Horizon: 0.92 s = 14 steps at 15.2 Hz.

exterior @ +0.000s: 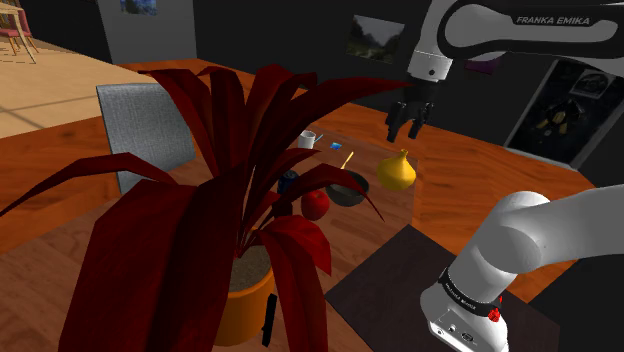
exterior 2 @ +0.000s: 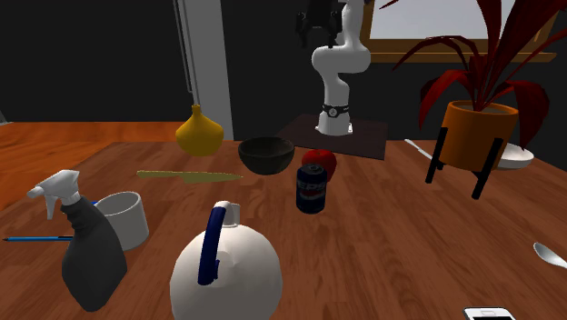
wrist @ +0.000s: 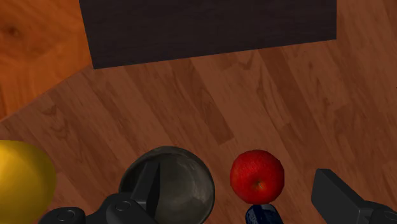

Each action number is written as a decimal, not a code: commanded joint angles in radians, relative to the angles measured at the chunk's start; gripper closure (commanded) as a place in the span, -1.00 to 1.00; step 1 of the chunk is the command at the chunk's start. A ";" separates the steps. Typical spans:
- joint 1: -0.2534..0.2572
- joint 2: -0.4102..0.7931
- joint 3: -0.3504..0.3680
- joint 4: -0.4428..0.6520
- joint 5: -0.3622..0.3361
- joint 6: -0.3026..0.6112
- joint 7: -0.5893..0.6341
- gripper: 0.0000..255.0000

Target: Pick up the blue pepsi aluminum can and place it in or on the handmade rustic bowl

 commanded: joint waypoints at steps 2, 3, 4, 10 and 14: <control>0.004 0.030 0.004 -0.003 0.003 0.033 0.004 -1.00; 0.007 0.060 0.008 -0.005 0.007 0.067 0.008 -1.00; 0.011 0.092 0.012 -0.005 0.010 0.099 0.011 -1.00; 0.030 0.300 0.037 0.023 0.024 0.283 0.031 -1.00; 0.041 0.450 0.052 0.070 0.028 0.388 0.045 -1.00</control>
